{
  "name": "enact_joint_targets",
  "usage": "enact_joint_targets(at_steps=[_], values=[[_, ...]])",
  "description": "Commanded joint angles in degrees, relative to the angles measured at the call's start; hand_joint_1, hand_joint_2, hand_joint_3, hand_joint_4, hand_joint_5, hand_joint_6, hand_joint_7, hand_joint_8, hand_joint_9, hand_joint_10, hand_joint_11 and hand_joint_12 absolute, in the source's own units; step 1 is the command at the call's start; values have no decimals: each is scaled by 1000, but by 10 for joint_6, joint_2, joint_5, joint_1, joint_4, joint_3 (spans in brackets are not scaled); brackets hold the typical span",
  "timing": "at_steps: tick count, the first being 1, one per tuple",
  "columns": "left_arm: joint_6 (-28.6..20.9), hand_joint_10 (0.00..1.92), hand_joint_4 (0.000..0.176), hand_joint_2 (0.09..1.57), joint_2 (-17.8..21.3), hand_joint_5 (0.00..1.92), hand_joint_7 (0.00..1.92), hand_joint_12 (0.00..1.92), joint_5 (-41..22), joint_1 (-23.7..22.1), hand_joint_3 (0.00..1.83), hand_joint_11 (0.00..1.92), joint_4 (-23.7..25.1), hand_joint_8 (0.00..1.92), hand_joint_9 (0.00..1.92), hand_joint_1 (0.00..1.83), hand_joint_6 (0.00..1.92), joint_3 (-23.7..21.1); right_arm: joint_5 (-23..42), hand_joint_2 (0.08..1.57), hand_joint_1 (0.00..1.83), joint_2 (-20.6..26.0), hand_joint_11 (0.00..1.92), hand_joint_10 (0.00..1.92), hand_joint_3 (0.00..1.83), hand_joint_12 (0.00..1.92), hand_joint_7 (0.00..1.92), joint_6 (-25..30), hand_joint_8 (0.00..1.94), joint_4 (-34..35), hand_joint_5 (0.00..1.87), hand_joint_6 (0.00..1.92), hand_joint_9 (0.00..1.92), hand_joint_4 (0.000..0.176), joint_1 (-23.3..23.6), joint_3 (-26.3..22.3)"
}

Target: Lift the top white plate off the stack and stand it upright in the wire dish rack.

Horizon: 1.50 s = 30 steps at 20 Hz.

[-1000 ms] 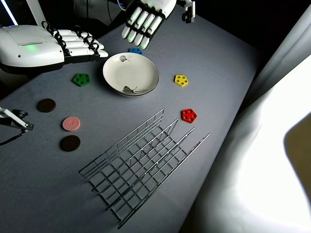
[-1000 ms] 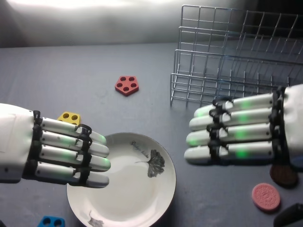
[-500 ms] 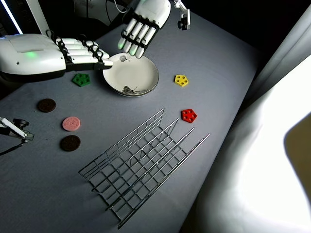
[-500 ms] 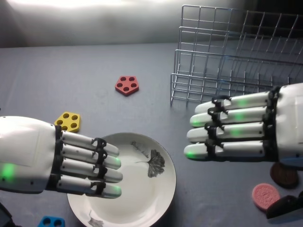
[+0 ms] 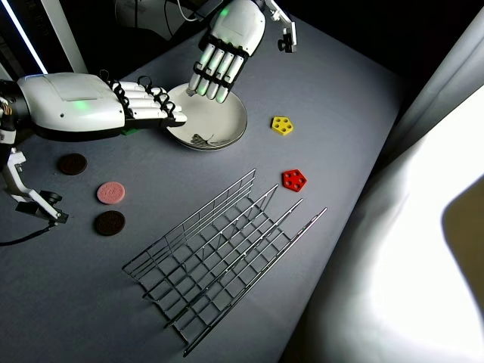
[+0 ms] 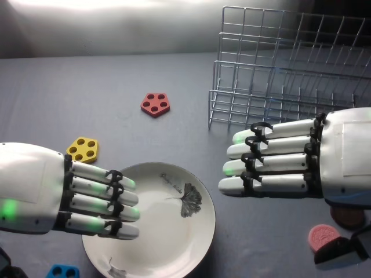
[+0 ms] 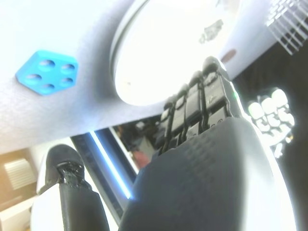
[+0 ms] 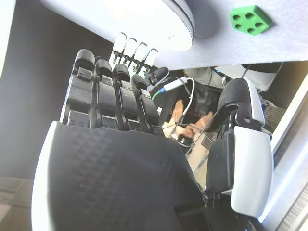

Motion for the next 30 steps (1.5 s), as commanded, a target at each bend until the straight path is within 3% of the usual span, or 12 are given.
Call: enact_joint_targets(at_steps=[1, 7, 13, 19, 23, 30], values=[[2, 12, 0, 944, -1, 37, 55, 119, -34, -4, 1, 61, -24, 11, 55, 396, 7, 0, 58, 1032, 519, 2, 61, 9, 0, 41, 27, 1, 6, 26, 12, 4, 34, 0, 0, -1], [2, 8, 0, 931, -10, 44, 17, 116, -31, 11, 0, 34, -10, 6, 23, 360, 5, 17, 52, 1031, 389, -9, 69, 3, 1, 38, 44, 1, 1, 9, 10, 0, 38, 0, -1, 6], [7, 0, 0, 957, -18, 0, 2, 100, -23, 12, 5, 0, -2, 0, 3, 308, 0, 24, 51, 1017, 478, -22, 76, 3, 0, 37, 62, -13, 5, 8, 39, 4, 46, 0, -2, 14], [13, 12, 0, 957, -24, 26, 39, 59, -11, 17, 0, 44, 2, 13, 37, 328, 8, 25, 68, 1034, 470, -20, 81, 5, 3, 35, 35, -29, 8, 9, 12, 3, 36, 0, -8, 16], [16, 0, 0, 958, -28, 2, 4, 52, -4, 20, 0, 23, 6, 0, 13, 284, 0, 25, 76, 1027, 434, -18, 115, 9, 1, 48, 42, -70, 7, 33, 46, 12, 57, 0, -16, 17], [19, 8, 0, 953, -39, 16, 25, 74, 12, 25, 0, 49, 12, 7, 34, 291, 5, 33, 94, 1043, 414, -23, 116, 3, 5, 42, 47, -75, 1, 35, 33, 0, 62, 0, -22, 37]])
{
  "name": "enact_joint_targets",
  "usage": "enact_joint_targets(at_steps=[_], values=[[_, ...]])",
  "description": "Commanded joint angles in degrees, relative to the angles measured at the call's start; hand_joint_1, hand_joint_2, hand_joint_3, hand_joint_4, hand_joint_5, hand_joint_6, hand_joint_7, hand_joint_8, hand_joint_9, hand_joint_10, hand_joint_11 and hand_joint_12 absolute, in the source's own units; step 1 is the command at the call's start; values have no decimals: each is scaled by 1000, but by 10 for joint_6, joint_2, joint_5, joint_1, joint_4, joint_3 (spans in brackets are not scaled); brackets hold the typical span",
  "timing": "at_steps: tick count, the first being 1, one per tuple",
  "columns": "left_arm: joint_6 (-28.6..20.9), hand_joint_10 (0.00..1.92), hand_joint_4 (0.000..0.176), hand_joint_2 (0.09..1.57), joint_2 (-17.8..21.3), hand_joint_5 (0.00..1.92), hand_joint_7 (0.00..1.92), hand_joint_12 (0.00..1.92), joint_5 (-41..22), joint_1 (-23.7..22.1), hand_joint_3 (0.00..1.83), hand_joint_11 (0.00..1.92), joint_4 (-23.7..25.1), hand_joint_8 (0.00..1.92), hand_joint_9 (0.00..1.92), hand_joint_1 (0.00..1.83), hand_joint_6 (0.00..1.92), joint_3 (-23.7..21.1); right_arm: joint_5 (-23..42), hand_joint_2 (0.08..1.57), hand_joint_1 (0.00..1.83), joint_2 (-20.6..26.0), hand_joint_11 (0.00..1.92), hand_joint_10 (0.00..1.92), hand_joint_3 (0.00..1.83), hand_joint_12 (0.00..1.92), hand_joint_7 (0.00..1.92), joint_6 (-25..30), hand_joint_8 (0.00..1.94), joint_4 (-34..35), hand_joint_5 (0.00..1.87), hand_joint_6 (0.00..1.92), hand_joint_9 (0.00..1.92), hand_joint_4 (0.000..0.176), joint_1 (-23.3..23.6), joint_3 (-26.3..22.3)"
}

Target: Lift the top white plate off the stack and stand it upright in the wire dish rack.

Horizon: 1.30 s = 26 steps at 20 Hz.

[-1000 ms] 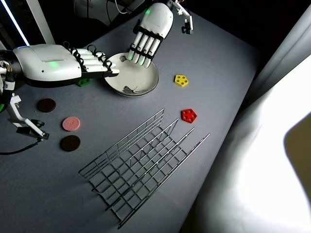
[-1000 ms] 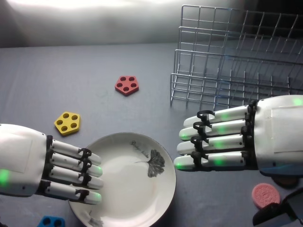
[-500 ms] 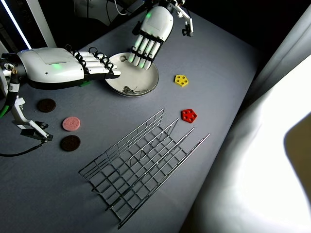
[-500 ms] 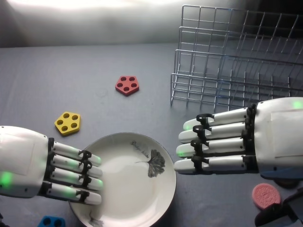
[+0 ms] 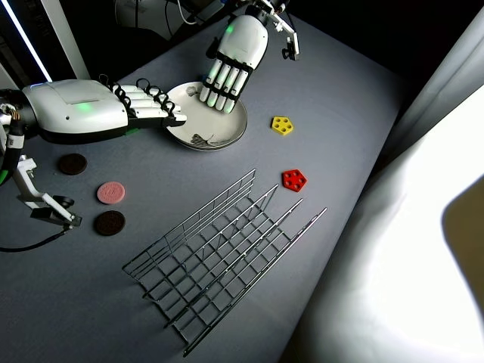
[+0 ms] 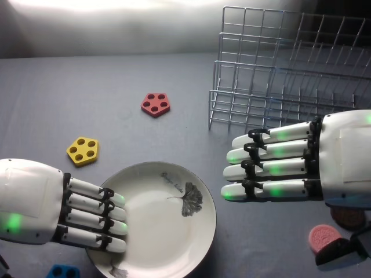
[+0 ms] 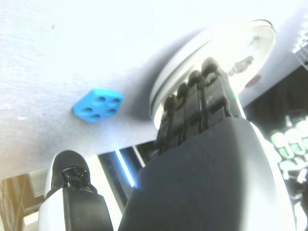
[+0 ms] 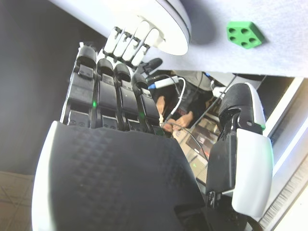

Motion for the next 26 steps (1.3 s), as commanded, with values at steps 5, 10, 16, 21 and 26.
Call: enact_joint_targets(at_steps=[5, 10, 16, 21, 26], values=[[5, 1, 0, 963, -8, 3, 14, 77, -22, -4, 2, 36, -21, 0, 28, 278, 0, 4, 58, 1026, 490, 2, 105, 3, 0, 35, 62, -22, 11, 34, 43, 8, 54, 0, -6, 7], [5, 8, 0, 968, -9, 10, 18, 83, -23, -3, 0, 32, -26, 7, 22, 293, 4, 4, 65, 1031, 440, 0, 102, 0, 1, 31, 57, -39, 2, 35, 35, 3, 54, 0, -12, 13], [5, 6, 0, 965, -20, 0, 15, 90, -13, 0, 0, 25, -69, 4, 19, 302, 0, -3, 65, 1034, 469, -4, 87, 0, 2, 23, 22, -44, 2, 40, 5, 1, 34, 0, -14, 22], [10, 4, 0, 970, -36, 0, 12, 94, 6, 1, 2, 15, -91, 3, 19, 279, 0, -25, 65, 1025, 485, -7, 99, 4, 0, 27, 35, -44, 5, 41, 10, 2, 44, 0, -14, 26], [17, 11, 0, 958, -60, 14, 33, 118, 28, -2, 0, 50, -115, 10, 45, 305, 5, -40, 65, 1020, 479, -12, 119, 9, 0, 34, 63, -51, 10, 41, 35, 8, 67, 0, -22, 26]])
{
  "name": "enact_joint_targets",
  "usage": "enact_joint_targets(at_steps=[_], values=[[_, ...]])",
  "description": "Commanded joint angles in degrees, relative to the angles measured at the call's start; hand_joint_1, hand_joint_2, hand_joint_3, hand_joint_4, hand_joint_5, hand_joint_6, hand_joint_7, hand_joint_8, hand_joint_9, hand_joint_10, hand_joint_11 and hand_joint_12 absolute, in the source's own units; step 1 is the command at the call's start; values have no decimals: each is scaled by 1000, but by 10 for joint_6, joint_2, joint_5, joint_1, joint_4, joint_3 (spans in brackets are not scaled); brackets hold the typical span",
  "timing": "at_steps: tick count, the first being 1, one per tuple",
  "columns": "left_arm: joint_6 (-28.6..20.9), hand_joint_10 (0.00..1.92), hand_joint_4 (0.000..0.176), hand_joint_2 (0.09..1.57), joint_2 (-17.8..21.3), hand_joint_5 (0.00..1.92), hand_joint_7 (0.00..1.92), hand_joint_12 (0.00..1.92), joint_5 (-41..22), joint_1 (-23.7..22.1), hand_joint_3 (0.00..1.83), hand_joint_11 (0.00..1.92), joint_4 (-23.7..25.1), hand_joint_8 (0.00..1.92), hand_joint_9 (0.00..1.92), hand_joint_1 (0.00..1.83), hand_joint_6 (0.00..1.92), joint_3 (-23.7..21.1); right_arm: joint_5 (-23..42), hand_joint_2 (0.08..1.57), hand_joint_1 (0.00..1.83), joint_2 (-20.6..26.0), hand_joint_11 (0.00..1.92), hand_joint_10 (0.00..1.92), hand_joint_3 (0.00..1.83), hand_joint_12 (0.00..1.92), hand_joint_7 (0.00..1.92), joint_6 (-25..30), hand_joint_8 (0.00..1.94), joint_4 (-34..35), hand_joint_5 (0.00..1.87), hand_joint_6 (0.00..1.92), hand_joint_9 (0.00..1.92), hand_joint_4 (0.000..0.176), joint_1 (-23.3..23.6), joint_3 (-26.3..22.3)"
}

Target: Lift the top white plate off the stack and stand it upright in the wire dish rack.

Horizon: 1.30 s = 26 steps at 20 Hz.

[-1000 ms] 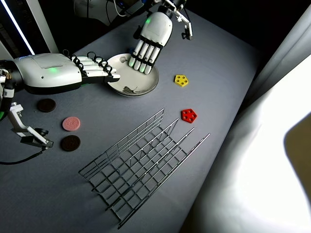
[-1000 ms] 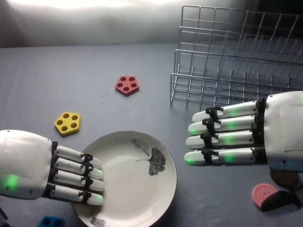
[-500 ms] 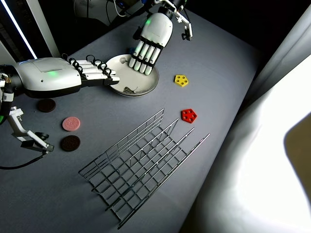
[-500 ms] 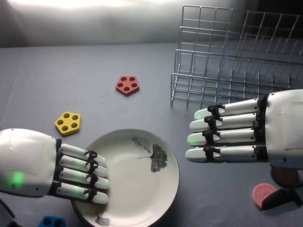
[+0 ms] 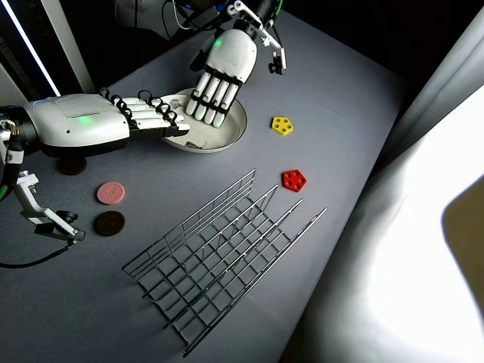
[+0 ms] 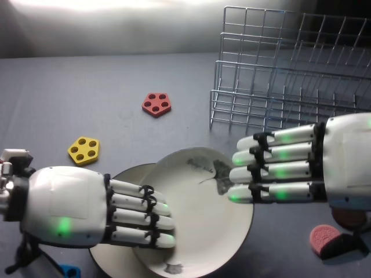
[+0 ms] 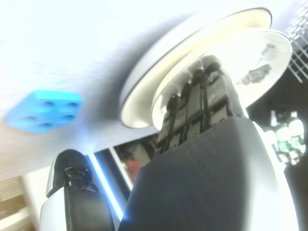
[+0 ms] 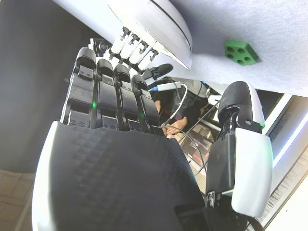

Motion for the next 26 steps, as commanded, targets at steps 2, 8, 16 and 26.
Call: enact_joint_targets(at_steps=[2, 8, 16, 26], values=[[3, 2, 0, 973, -12, 11, 29, 107, -12, -9, 3, 13, -13, 4, 30, 290, 2, -11, 48, 1029, 458, 1, 93, 0, 2, 22, 25, -11, 0, 31, 3, 0, 33, 0, -3, -3], [4, 6, 0, 969, -14, 21, 36, 129, -8, -6, 0, 29, -15, 7, 39, 333, 7, -16, 38, 1084, 530, -18, 85, 0, 18, 17, 5, -64, 0, 61, 0, 0, 15, 0, -16, -8], [5, 9, 0, 964, -14, 21, 35, 130, -15, 0, 0, 24, -15, 8, 40, 338, 5, -2, 12, 1081, 1176, -66, 97, 2, 0, 23, 0, -122, 0, 79, 27, 6, 13, 0, -15, -2], [5, 4, 0, 968, -13, 19, 21, 100, -14, 1, 0, 2, -18, 6, 15, 360, 7, -3, -27, 1063, 1188, -128, 124, 1, 0, 37, 1, -128, 0, 77, 20, 5, 19, 0, -14, 36]])
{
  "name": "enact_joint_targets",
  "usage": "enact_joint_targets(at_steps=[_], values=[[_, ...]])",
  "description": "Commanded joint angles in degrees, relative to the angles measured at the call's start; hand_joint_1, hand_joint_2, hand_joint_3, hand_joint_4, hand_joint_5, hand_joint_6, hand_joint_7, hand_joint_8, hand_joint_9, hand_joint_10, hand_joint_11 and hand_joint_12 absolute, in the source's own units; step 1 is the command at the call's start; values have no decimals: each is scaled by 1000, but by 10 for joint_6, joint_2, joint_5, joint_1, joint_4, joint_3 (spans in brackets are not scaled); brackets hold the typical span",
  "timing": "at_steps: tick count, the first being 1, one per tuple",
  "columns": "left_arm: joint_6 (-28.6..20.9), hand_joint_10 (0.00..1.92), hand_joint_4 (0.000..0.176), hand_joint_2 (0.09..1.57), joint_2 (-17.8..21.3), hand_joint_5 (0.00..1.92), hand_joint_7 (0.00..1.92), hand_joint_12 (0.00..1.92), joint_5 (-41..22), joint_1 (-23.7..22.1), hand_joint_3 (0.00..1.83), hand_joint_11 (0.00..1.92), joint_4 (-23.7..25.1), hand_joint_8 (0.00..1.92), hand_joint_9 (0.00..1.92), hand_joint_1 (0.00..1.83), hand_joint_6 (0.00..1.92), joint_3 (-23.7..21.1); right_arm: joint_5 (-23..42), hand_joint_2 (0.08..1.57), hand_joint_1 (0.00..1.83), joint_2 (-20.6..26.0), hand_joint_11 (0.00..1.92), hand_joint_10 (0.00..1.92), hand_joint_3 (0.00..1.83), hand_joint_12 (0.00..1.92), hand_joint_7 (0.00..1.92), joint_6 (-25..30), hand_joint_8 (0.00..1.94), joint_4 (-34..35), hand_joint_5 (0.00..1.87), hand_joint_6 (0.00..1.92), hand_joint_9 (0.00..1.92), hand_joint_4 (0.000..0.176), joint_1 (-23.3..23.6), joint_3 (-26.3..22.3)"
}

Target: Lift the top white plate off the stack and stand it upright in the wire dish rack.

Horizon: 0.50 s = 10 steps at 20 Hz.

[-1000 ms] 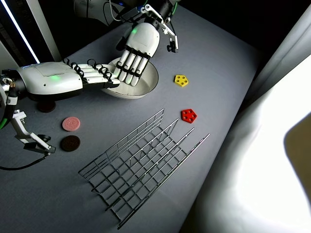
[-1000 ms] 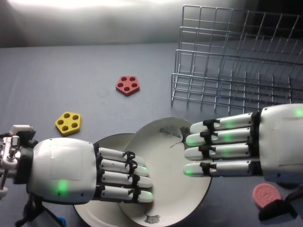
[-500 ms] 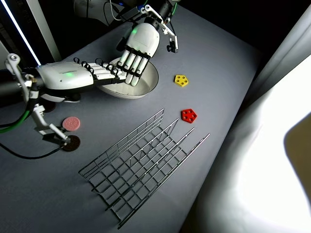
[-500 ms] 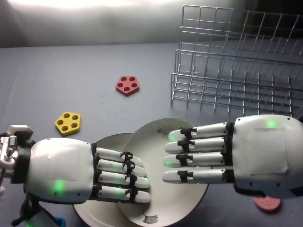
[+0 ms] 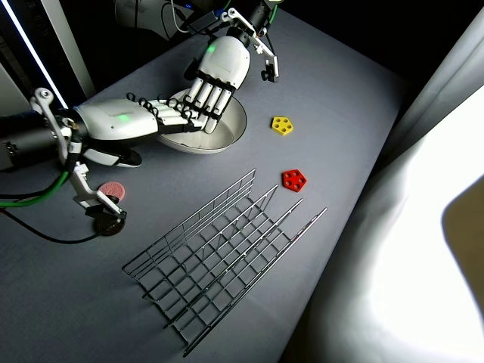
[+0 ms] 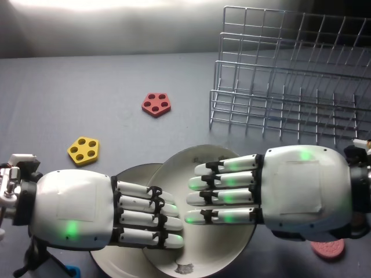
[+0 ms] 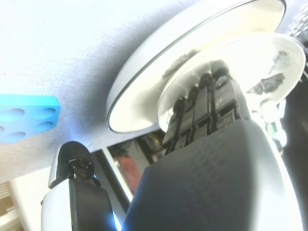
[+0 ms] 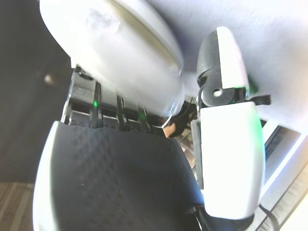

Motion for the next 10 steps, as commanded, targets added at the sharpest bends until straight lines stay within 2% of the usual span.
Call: enact_joint_targets(at_steps=[1, 4, 10], values=[[0, 11, 0, 962, -4, 37, 40, 109, -16, -6, 0, 18, -12, 12, 34, 354, 12, -8, 42, 1066, 1196, 0, 116, 0, 1, 34, 0, -6, 0, 16, 18, 4, 12, 0, 2, 0], [1, 0, 0, 964, -4, 0, 3, 97, -14, -7, 0, 0, -14, 0, 8, 360, 0, -12, 35, 1072, 1224, -14, 106, 0, 3, 30, 1, -28, 0, 30, 13, 1, 6, 0, 1, 2], [0, 1, 0, 956, -5, 12, 17, 103, -13, -8, 0, 0, -15, 1, 17, 354, 1, -11, 18, 1061, 1233, -37, 150, 7, 0, 48, 70, -29, 7, 41, 98, 9, 63, 0, 18, 9]])
